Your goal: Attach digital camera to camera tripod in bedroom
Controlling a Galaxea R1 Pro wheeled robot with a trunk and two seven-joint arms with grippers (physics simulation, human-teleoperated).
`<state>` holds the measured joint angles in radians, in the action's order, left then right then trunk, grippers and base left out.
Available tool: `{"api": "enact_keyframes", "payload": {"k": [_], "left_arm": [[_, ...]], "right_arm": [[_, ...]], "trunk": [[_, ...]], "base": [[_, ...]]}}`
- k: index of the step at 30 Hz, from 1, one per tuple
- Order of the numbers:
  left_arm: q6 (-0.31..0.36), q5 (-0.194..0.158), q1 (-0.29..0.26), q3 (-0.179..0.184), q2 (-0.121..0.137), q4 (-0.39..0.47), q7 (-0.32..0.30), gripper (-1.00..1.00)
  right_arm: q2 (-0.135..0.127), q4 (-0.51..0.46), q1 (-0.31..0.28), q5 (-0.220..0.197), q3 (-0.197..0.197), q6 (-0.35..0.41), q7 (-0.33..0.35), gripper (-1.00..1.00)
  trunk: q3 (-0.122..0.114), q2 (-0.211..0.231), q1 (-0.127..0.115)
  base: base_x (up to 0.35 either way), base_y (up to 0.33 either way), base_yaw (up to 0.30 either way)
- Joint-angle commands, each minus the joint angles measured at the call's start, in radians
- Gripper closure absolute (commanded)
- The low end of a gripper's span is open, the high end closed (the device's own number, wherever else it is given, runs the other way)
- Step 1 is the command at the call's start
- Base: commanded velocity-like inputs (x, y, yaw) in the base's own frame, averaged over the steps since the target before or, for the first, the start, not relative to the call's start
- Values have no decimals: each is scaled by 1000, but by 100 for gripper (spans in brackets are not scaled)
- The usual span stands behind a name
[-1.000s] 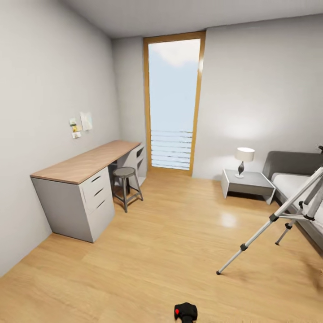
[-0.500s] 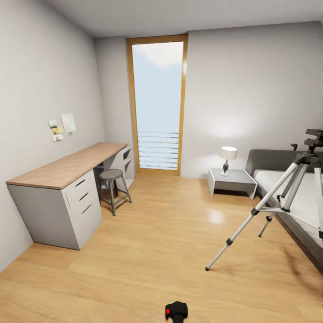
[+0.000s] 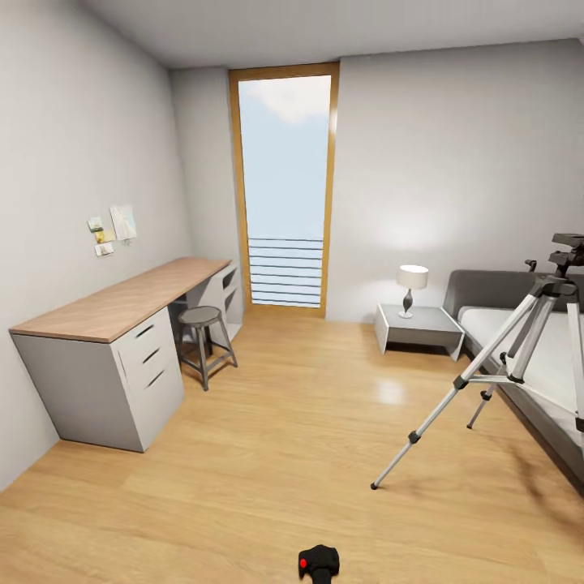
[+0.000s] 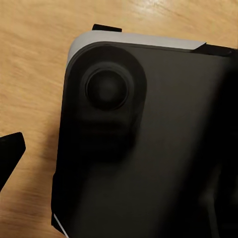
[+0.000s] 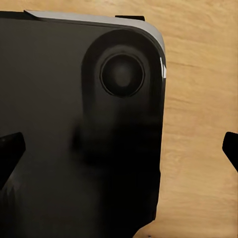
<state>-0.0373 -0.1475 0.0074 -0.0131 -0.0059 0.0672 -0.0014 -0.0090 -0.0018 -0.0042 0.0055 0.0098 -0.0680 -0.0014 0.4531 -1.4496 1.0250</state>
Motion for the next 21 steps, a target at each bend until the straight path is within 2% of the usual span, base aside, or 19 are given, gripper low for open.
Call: {"api": "enact_keyframes", "payload": {"k": [1,10,15,21], "left_arm": [[-1,-7,0,-1,0,2,0,-100],[-1,-7,1,-1,0,2,0,-100],[-29,-36,0,-15,-5,2,1,-100],[-24,-64,1,-29,-4,3,1,-100]], "right_arm": [[0,1,0,1,1,-3,0,-100],[-8,0,0,-1,2,-4,0,-100],[-15,2,0,1,3,-29,-3,-100],[-15,1,0,4,4,-20,-3,-100]], "trunk": [[1,0,0],[1,0,0],[1,0,0],[1,0,0]], "base": [[0,0,0],[0,0,0],[0,0,0],[0,0,0]]}}
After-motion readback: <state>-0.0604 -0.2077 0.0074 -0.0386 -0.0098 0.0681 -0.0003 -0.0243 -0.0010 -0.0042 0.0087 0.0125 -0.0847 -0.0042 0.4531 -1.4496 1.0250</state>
